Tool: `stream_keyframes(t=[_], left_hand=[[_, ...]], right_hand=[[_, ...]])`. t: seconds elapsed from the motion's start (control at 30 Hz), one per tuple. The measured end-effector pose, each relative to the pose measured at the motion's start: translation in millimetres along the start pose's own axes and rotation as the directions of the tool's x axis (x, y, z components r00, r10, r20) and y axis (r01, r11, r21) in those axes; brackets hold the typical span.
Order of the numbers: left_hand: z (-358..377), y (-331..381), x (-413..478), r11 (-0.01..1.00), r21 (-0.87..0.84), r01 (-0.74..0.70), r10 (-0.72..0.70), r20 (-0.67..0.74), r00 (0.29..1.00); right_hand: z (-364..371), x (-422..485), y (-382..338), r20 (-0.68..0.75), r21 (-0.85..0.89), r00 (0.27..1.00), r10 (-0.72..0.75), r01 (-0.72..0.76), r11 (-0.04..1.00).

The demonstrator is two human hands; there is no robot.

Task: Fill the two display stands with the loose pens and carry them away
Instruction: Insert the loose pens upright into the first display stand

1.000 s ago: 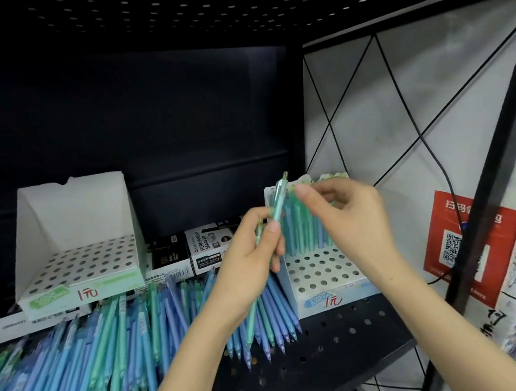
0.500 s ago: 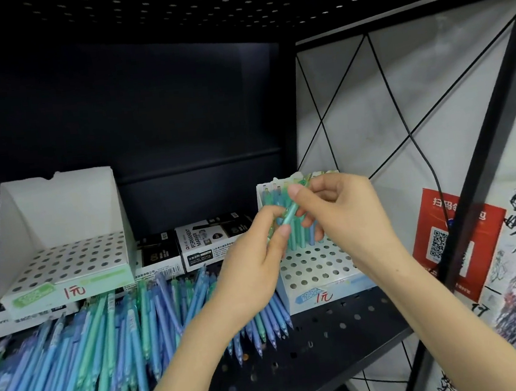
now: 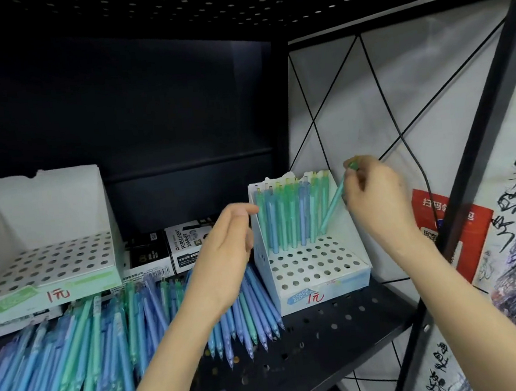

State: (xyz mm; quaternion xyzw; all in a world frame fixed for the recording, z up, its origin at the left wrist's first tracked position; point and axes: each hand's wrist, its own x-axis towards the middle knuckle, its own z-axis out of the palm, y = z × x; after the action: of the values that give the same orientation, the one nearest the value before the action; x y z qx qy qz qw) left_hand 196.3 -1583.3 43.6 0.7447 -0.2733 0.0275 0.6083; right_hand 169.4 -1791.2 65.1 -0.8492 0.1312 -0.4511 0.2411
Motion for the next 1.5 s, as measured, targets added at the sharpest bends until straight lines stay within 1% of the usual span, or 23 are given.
stream_keyframes(t=[0.07,0.13,0.27,0.37,0.43,0.53,0.6,0.7,0.83,0.9,0.97,1.0,1.03,1.1,1.13,1.2,1.23,1.3,1.37,1.4,1.43,1.5], left_hand=[[1,0,2,0.992,-0.114,0.060,-0.062,-0.014,0.998],[1,-1,4,0.984,-0.156,0.080,-0.085,-0.027,0.996],[2,-7,4,0.990,-0.132,0.050,-0.052,-0.015,0.999],[1,-4,1,0.989,-0.148,0.022,-0.019,0.023,1.000],[1,-2,0,0.990,-0.140,0.008,-0.003,0.039,0.999],[2,-1,0,0.996,-0.085,-0.002,0.004,0.024,1.000],[2,-1,1,0.994,-0.113,0.014,-0.013,0.013,1.000],[3,-1,2,0.984,-0.168,0.054,-0.054,0.009,0.999],[4,-1,1,0.979,-0.200,0.040,-0.039,0.007,0.999],[4,-1,0,0.978,-0.209,0.019,-0.017,0.009,1.000],[4,-2,0,0.984,-0.178,-0.019,0.019,0.002,1.000],[5,-3,0,0.989,-0.141,-0.044,0.044,-0.009,0.999],[5,-4,1,0.992,-0.098,-0.074,0.072,-0.020,0.997],[8,-5,2,0.990,-0.024,-0.138,0.137,-0.029,0.990],[10,-5,1,0.985,0.010,-0.170,0.170,-0.032,0.985],[14,-5,0,0.974,0.066,-0.217,0.220,-0.035,0.975],[15,-5,-1,0.970,0.083,-0.227,0.230,-0.031,0.973],[15,-8,-1,0.970,0.121,-0.212,0.216,-0.015,0.976],[14,-14,1,0.962,0.208,-0.176,0.182,-0.011,0.983],[13,-17,2,0.951,0.265,-0.156,0.165,-0.014,0.986],[12,-19,3,0.938,0.320,-0.134,0.147,-0.017,0.989],[10,-23,4,0.915,0.392,-0.094,0.103,-0.002,0.995]], right_hand=[[5,1,4,0.032,-0.048,0.999,-0.001,0.003,0.999],[8,2,6,0.053,-0.069,0.999,-0.005,0.009,0.998],[12,9,11,0.095,-0.084,0.995,-0.008,0.016,0.996],[16,9,13,0.149,-0.087,0.989,-0.014,0.027,0.996],[19,7,15,0.170,-0.051,0.985,0.017,-0.008,0.999],[21,8,18,0.170,0.022,0.982,0.080,-0.085,0.996],[22,10,19,0.190,0.028,0.975,0.113,-0.120,0.992],[23,11,18,0.194,-0.029,0.974,0.120,-0.117,0.993],[29,10,15,0.242,-0.124,0.961,0.131,-0.103,0.987],[29,9,12,0.215,-0.169,0.968,0.129,-0.093,0.981],[21,0,2,0.111,-0.204,0.991,0.073,-0.049,0.978],[15,-6,-5,0.065,-0.145,0.997,0.031,-0.021,0.989],[8,-15,-17,0.065,-0.029,0.998,0.004,-0.002,1.000],[-3,-31,-42,0.186,0.245,0.983,-0.015,-0.031,0.969],[-5,-37,-51,0.253,0.308,0.967,-0.026,-0.055,0.950],[-1,-46,-58,0.295,0.337,0.954,-0.050,-0.055,0.940],[1,-47,-58,0.290,0.356,0.956,-0.049,-0.060,0.933],[2,-44,-55,0.257,0.471,0.966,0.018,-0.141,0.871],[-1,-36,-46,0.168,0.569,0.977,0.133,-0.206,0.796],[-4,-30,-40,0.098,0.571,0.980,0.174,-0.198,0.797],[-5,-24,-34,0.014,0.522,0.983,0.184,-0.164,0.837],[-4,-16,-23,-0.135,0.320,0.984,0.121,-0.072,0.945]])
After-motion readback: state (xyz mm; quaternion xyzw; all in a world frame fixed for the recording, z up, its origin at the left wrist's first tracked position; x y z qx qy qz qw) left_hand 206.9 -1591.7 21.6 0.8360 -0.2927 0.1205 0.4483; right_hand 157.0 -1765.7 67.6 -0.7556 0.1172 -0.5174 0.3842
